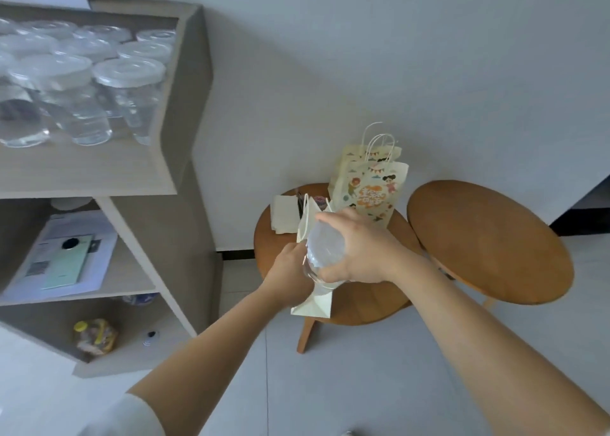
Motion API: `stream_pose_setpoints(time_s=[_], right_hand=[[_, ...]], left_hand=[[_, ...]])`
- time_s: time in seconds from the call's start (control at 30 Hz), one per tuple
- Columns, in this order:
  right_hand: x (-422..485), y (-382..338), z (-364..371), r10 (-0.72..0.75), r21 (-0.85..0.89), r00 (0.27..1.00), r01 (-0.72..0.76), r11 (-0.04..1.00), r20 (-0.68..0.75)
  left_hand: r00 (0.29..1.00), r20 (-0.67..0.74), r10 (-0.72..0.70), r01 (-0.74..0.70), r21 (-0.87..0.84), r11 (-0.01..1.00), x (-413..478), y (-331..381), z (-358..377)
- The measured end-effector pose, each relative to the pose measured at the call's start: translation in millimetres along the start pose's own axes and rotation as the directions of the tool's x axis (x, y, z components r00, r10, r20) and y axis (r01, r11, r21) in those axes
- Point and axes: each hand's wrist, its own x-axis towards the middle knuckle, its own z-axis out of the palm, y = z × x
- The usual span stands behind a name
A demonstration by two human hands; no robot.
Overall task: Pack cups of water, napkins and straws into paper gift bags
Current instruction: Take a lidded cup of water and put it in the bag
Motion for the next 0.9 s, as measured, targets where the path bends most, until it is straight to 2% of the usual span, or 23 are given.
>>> stream_pose_setpoints(time_s=[0.07, 0.17, 0.23, 0.3, 0.37, 0.47, 0.6, 0.67, 0.77, 0.9], right_hand=[[5.6, 27.4, -5.5, -0.008, -0.015, 1.0, 0.008, 1.0, -0.004], [14.2, 60.2, -14.8, -0.039, -0.002, 0.999, 0.039, 0.999, -0.006], [20.2, 75.5, -20.5, -0.073, 0.011, 0.997, 0.073, 0.997, 0.0], [25.9, 86.3, -24.8, -0.107, 0.009, 0.994, 0.107, 0.994, 0.004], [30.4, 92.9, -27.9, -0.129, 0.011, 0.992, 0.129, 0.992, 0.001], [38.7, 106.3, -34.6, -0.15, 0.018, 0.989, 0.15, 0.989, 0.016], [51.4, 117.7, -39.5, -0.168, 0.003, 0.985, 0.168, 0.986, 0.036], [58.2, 122.2, -41.5, -0.166, 0.008, 0.985, 0.166, 0.986, 0.051], [70.4, 129.7, -53.6, -0.133, 0.063, 0.991, 0.131, 0.989, 0.033], [96.6, 133.3, -77.1, -0.107, 0.118, 0.993, 0.111, 0.987, -0.04]], left_hand=[[0.985, -0.116, -0.129, 0.136, 0.06, 0.989, 21.8, 5.8, 21.6], [0.885, -0.251, -0.391, 0.428, 0.109, 0.897, 45.9, 17.0, 37.2], [0.804, -0.258, -0.536, 0.572, 0.088, 0.815, 60.9, 24.2, 41.6], [0.703, -0.221, -0.676, 0.693, -0.005, 0.721, 76.3, 26.5, 45.6], [0.63, -0.191, -0.753, 0.75, -0.103, 0.653, 87.4, 24.0, 50.3], [0.563, -0.136, -0.815, 0.77, -0.27, 0.578, 101.2, 19.9, 64.8], [0.449, 0.002, -0.894, 0.762, -0.522, 0.382, 112.8, 16.3, 78.7], [0.466, -0.027, -0.884, 0.747, -0.524, 0.41, 115.9, 13.6, 83.1], [0.533, -0.121, -0.837, 0.746, -0.4, 0.533, 117.4, 5.8, 81.6], [0.635, -0.078, -0.769, 0.732, -0.258, 0.63, 121.4, -8.5, 62.8]])
